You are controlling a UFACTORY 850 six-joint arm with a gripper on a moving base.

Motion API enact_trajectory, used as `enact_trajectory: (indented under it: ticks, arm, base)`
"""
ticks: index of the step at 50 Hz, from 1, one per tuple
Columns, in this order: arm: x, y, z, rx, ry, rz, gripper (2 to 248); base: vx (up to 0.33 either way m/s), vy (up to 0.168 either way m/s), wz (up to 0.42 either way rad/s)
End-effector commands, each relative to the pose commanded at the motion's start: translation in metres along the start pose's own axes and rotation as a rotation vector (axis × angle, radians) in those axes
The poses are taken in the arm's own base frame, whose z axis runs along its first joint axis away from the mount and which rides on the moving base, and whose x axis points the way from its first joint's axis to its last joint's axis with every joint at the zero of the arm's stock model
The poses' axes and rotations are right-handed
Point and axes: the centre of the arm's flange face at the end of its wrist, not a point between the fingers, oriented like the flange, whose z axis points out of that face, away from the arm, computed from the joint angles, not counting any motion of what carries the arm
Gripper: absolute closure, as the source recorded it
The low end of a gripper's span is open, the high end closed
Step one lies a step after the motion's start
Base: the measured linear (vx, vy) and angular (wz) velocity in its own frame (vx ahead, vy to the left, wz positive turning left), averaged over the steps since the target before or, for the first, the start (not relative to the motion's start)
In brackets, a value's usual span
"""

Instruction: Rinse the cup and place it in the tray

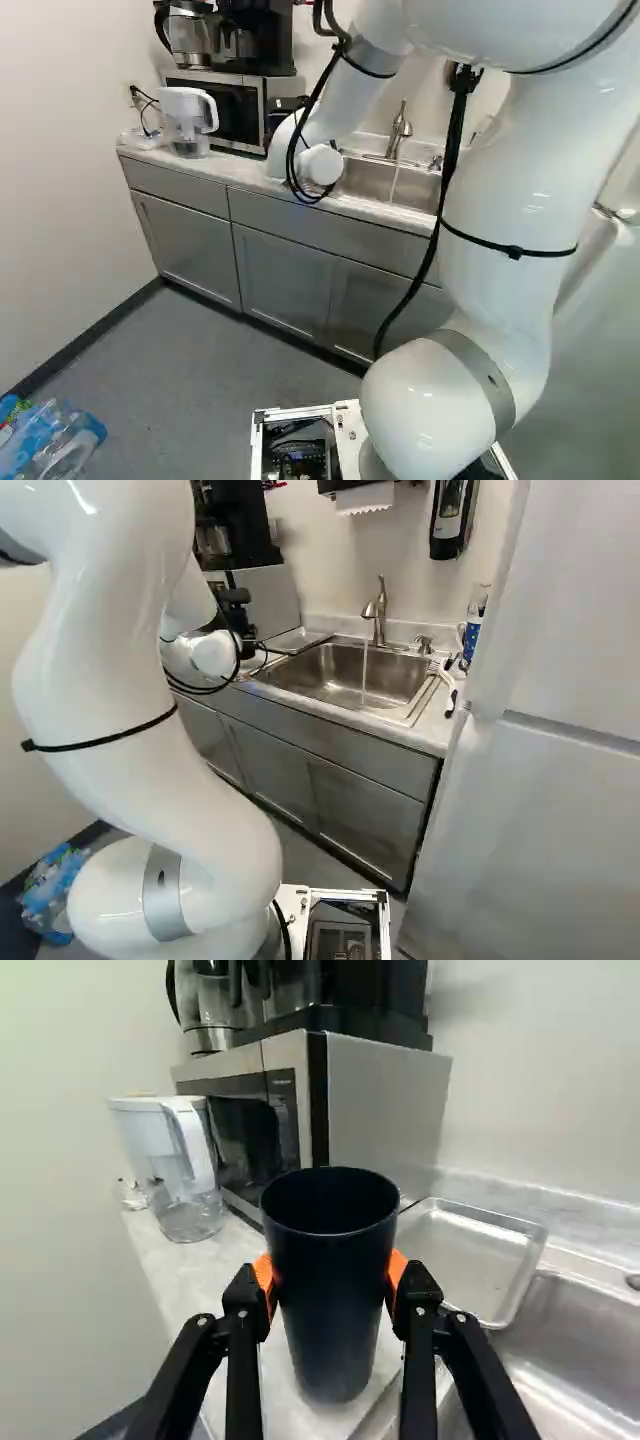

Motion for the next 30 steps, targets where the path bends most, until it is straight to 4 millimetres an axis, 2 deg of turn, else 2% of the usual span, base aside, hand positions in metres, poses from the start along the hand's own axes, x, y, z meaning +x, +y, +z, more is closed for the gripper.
enact_trajectory:
  ticks: [30]
  arm:
    - [0.03,0.044,-0.016,-0.083,0.031,0.005,126]
  base:
    - [0.0,0.0,0.0]
